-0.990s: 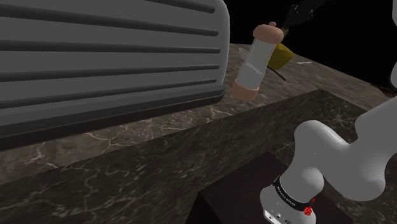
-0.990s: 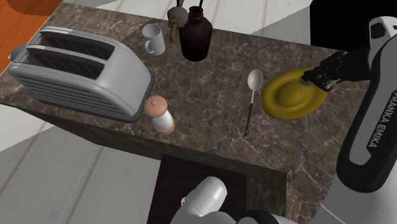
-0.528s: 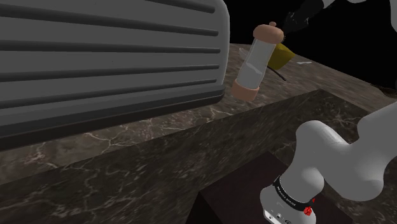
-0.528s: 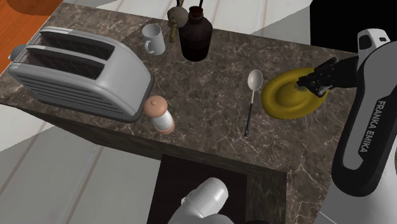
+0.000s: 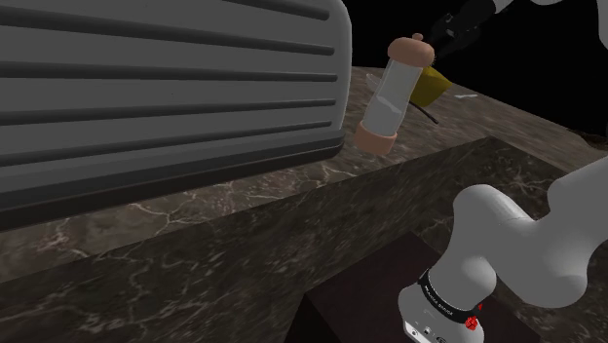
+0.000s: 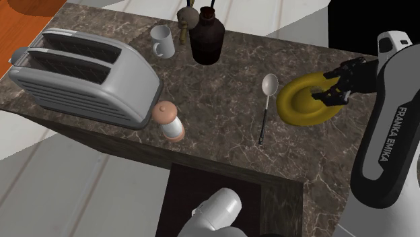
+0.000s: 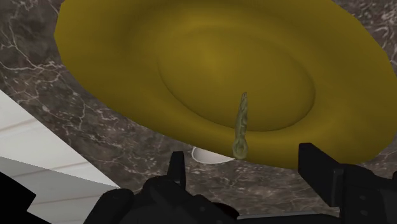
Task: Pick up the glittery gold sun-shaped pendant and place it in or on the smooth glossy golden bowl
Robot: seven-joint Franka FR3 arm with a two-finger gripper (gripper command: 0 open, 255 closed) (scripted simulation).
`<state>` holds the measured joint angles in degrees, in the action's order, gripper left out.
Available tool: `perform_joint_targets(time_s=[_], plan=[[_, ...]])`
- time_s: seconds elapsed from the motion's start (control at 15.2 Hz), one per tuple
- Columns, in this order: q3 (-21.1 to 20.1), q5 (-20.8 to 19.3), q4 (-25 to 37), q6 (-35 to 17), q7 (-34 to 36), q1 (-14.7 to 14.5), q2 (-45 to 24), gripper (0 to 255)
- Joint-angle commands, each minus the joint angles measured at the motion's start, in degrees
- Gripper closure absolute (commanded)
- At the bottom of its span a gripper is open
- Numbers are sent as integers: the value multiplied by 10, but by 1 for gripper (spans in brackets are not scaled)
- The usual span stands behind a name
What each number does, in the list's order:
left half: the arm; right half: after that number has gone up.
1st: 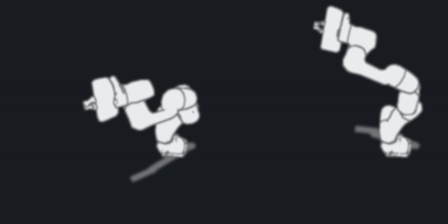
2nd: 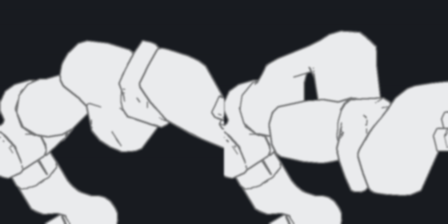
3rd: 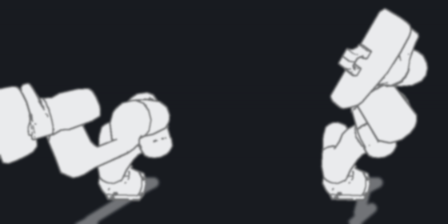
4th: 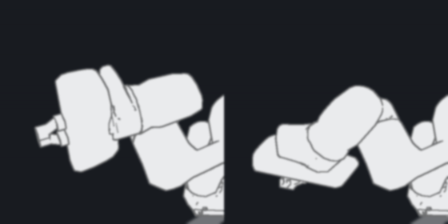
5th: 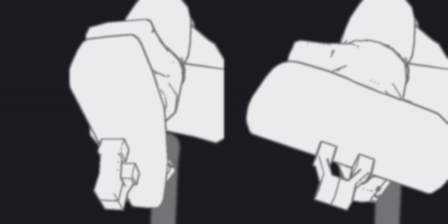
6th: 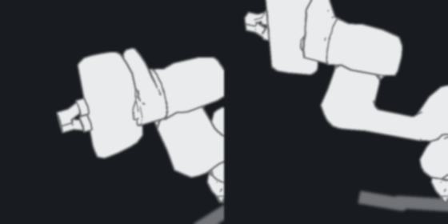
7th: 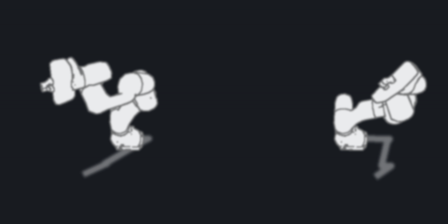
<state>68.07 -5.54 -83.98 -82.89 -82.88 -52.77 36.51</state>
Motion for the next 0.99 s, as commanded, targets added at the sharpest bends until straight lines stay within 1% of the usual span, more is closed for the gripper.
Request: perform_joint_targets(time_s=[0.0, 0.13, 0.26, 0.4, 0.92], plan=[[0, 0, 0, 0, 0, 0, 0, 0], [0, 0, 0, 0, 0, 0, 0, 0], [25, 3, 66, 46, -4, -31, -11, 0], [57, 4, 136, 90, -6, -71, -20, 0], [56, 3, 136, 90, -6, -71, -19, 0]])
